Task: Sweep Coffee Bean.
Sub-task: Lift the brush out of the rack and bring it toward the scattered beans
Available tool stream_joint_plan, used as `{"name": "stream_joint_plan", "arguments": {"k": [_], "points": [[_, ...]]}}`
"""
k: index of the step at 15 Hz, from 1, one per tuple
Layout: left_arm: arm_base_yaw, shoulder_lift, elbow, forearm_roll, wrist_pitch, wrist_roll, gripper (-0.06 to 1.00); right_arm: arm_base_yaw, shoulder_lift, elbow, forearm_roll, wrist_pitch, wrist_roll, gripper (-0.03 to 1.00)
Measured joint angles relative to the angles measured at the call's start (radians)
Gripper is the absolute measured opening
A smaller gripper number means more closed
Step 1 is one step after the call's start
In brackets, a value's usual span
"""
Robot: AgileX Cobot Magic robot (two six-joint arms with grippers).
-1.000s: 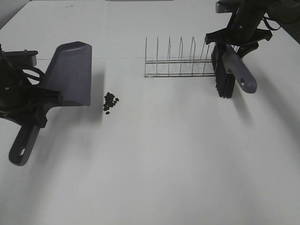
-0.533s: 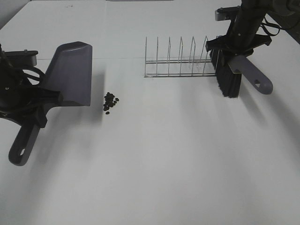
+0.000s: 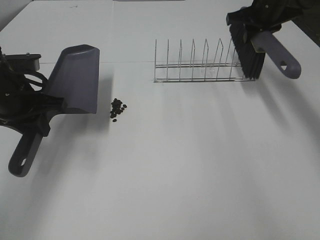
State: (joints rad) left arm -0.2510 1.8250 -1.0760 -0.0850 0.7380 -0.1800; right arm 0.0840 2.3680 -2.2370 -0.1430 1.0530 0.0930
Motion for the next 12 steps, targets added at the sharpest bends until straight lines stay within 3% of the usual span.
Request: {"name": "stream_joint_plan", "arguments": {"k": [6, 12], "points": [[0.0, 0.0, 0.0, 0.017, 0.018, -0.02, 0.27, 0.027, -0.16, 0.0, -0.027, 0.16, 0.003, 0.35], [-0.001, 0.0, 0.0, 0.105, 0.069, -0.096, 0.27, 0.222, -0.185, 0.076, -0.123, 0.175, 0.011, 0.35]]}}
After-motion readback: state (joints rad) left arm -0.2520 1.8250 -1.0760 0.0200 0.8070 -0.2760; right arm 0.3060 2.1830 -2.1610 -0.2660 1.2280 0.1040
